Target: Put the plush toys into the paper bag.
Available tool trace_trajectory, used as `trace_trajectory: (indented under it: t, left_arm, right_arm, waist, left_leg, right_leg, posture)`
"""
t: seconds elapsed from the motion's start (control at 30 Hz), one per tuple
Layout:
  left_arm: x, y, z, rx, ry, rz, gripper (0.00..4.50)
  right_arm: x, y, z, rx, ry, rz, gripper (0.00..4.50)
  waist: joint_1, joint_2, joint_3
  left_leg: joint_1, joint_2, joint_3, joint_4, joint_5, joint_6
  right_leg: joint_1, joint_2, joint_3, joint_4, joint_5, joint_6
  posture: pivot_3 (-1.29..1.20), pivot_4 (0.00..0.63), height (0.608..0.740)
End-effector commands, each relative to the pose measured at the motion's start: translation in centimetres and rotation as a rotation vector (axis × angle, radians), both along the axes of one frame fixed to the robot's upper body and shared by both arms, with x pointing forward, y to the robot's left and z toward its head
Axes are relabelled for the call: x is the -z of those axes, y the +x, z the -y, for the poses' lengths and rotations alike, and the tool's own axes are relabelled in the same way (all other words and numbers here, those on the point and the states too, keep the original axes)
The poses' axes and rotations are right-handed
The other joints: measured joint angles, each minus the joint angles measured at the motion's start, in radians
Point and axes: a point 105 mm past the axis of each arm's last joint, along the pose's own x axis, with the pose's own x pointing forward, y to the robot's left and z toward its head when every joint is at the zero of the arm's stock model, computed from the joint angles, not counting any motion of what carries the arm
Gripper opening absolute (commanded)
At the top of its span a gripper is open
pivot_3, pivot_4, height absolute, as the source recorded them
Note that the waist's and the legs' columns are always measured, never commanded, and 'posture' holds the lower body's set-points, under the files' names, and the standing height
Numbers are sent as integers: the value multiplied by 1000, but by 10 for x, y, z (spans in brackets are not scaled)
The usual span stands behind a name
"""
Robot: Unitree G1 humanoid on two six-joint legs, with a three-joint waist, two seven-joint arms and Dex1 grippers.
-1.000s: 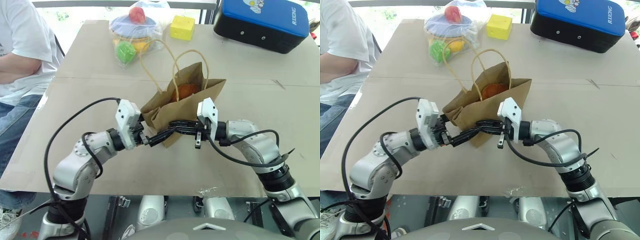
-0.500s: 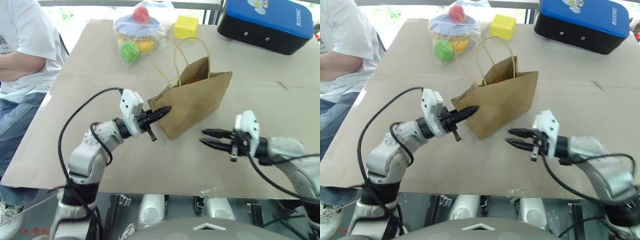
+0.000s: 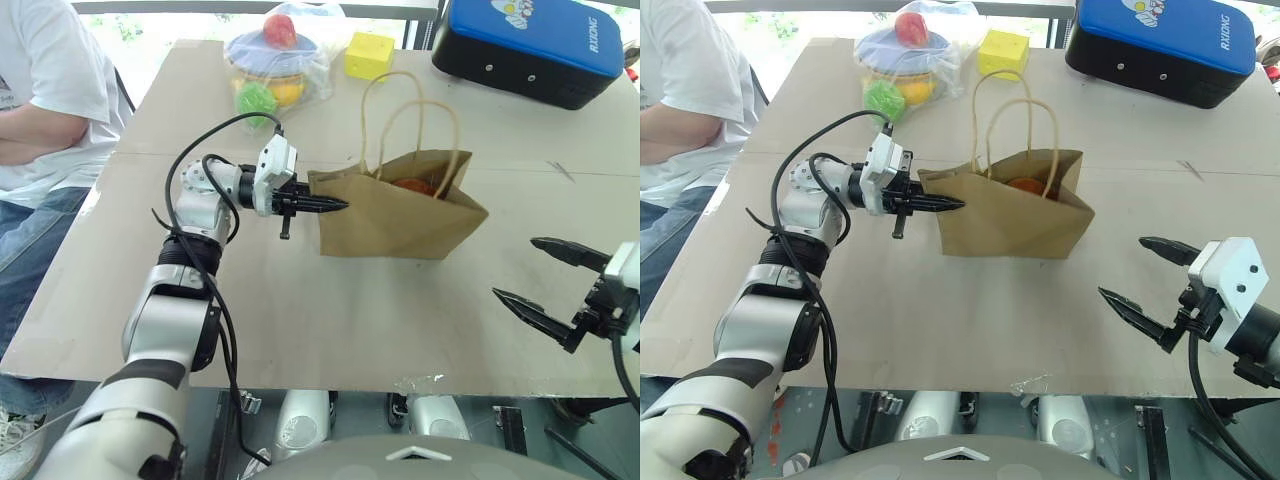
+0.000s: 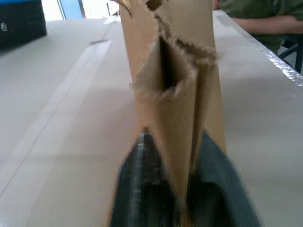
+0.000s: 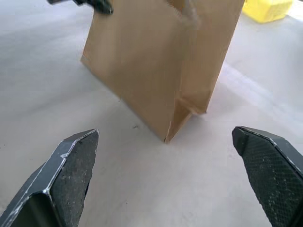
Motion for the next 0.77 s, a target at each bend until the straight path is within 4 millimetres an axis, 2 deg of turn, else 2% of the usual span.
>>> trace_trajectory:
  t: [0.03, 0.1, 0.2, 0.33, 0.47, 0.63, 0.77]
  left_arm:
    - [-23, 9, -7, -69, -71, 33, 2205]
    - [-31, 8, -13, -100, -103, 19, 3218]
    - [-40, 3, -23, -167, -138, -23, 4467]
    - [-53, -31, -47, -266, -169, -149, 4467]
    - [-42, -72, -67, -383, -116, -218, 4467]
    - [-21, -116, -87, -496, -59, -263, 4467]
    - [-2, -133, -93, -581, -39, -270, 4467]
  right_arm:
    - [-14, -1, -2, -18, -14, 57, 4500]
    - [-17, 2, 0, -13, 9, 64, 4500]
    - [-22, 5, 5, -19, 8, 83, 4500]
    - [-27, 1, 22, -35, -38, 71, 4500]
    - [-36, -8, 43, -30, -78, 49, 4500]
    - [-32, -20, 77, 5, -143, -17, 4500]
    - [-26, -12, 95, 24, -155, -37, 4500]
  waist:
    - [-6, 0, 0]
    - [-8, 0, 0]
    - [-8, 0, 0]
    - [-16, 0, 0]
    - [-9, 1, 0]
    - [0, 0, 0]
    - [-6, 0, 0]
  left_leg:
    - [0, 0, 0, 0, 0, 0]
    - [0, 1, -1, 0, 0, 0]
    - [0, 1, -1, 0, 0, 0]
    - [0, 5, -1, 0, 0, -1]
    - [2, 7, -1, -1, 3, -4]
    - [3, 6, -2, -1, 0, -1]
    - [8, 6, 1, -2, 0, 0]
  right_leg:
    - [0, 0, 0, 0, 0, 0]
    - [0, 0, 0, 0, 0, 0]
    - [0, 0, -1, 0, 0, 0]
    - [0, -1, 1, 0, 0, 1]
    - [1, -1, 3, 0, -1, 1]
    - [4, -3, 2, 0, -1, 1]
    - [7, -3, 4, -1, -3, -2]
  posture:
    - [0, 150, 740]
    - [0, 150, 740]
    - [0, 150, 740]
    - [0, 150, 740]
    - [0, 150, 740]
    - [0, 150, 740]
    - [0, 150, 740]
